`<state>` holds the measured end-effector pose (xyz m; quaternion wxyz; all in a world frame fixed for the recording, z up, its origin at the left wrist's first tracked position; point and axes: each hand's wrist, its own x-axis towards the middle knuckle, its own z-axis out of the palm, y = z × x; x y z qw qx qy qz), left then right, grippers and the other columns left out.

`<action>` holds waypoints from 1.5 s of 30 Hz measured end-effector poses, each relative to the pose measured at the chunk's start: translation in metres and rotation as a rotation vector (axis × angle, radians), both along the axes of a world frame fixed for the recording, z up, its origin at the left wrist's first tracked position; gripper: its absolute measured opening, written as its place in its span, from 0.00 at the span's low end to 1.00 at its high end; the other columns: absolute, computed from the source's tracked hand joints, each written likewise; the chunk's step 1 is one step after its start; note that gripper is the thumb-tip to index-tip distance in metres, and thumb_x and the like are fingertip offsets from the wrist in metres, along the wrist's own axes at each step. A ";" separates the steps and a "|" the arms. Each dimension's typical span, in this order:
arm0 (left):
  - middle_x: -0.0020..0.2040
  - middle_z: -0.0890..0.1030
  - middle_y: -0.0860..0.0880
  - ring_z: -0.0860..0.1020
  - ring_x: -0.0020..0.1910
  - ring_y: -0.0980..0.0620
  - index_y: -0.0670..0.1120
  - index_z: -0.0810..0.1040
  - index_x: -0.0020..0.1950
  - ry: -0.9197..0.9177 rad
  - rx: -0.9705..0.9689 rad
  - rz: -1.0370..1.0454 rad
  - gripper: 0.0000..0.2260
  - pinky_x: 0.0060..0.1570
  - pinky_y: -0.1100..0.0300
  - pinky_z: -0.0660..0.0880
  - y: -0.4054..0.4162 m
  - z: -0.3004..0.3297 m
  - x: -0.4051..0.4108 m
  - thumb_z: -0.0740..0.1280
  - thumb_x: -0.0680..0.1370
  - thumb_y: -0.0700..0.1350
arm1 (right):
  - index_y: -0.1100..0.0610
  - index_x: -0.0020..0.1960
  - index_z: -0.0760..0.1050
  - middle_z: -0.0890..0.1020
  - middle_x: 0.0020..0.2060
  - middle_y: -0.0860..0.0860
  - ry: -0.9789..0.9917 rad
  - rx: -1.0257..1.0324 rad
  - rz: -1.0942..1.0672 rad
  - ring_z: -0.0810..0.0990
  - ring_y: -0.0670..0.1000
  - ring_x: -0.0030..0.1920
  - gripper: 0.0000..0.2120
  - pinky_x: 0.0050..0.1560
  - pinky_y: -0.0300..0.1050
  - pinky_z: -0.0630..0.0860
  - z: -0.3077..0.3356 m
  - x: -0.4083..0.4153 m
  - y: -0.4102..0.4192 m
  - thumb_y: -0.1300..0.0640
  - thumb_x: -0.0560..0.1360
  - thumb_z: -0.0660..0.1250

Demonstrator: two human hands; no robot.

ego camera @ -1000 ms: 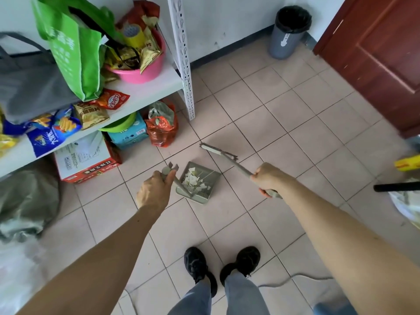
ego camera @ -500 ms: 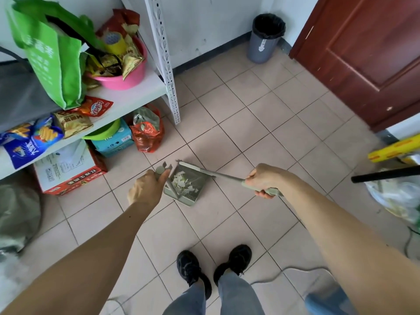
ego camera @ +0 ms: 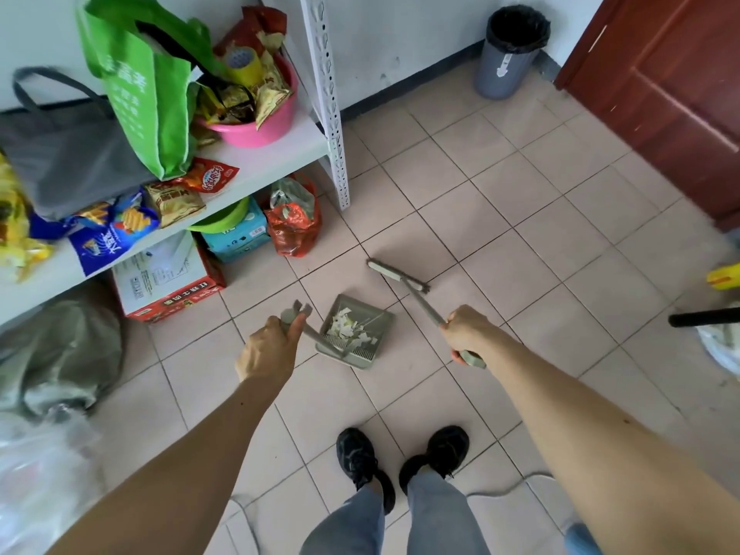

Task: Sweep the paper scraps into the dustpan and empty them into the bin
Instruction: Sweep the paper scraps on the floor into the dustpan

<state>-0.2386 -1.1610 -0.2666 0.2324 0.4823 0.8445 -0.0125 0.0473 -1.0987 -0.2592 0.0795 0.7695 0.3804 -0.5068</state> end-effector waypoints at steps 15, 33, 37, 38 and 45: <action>0.46 0.82 0.41 0.80 0.46 0.40 0.46 0.72 0.45 -0.265 0.106 -0.063 0.26 0.48 0.47 0.78 0.062 0.041 0.045 0.53 0.76 0.69 | 0.65 0.54 0.77 0.76 0.33 0.57 0.071 -0.004 0.131 0.70 0.49 0.21 0.12 0.20 0.35 0.68 0.080 0.039 0.019 0.58 0.78 0.60; 0.29 0.75 0.47 0.69 0.21 0.55 0.43 0.74 0.40 -0.736 0.227 -0.018 0.22 0.18 0.64 0.66 0.289 0.136 0.248 0.59 0.79 0.62 | 0.59 0.49 0.75 0.75 0.29 0.55 0.127 0.168 -0.090 0.70 0.47 0.20 0.08 0.19 0.33 0.68 0.142 0.241 0.179 0.56 0.81 0.62; 0.30 0.75 0.48 0.69 0.22 0.55 0.43 0.74 0.41 -0.723 0.254 -0.035 0.21 0.17 0.68 0.66 0.344 0.146 0.285 0.59 0.79 0.61 | 0.61 0.50 0.76 0.75 0.29 0.56 0.144 0.181 -0.123 0.69 0.49 0.21 0.08 0.19 0.34 0.67 0.154 0.277 0.224 0.56 0.81 0.62; 0.30 0.75 0.48 0.69 0.22 0.56 0.43 0.74 0.41 -0.716 0.257 -0.040 0.21 0.17 0.69 0.66 0.358 0.148 0.293 0.59 0.79 0.61 | 0.62 0.52 0.77 0.76 0.29 0.56 0.146 0.190 -0.134 0.69 0.49 0.22 0.09 0.19 0.34 0.67 0.156 0.285 0.236 0.56 0.81 0.62; 0.28 0.76 0.48 0.69 0.20 0.56 0.45 0.74 0.39 -0.701 0.342 -0.096 0.22 0.22 0.65 0.68 0.479 0.160 0.348 0.58 0.79 0.62 | 0.61 0.51 0.76 0.76 0.30 0.56 0.164 0.267 -0.169 0.69 0.46 0.17 0.08 0.17 0.32 0.66 0.171 0.337 0.347 0.57 0.81 0.63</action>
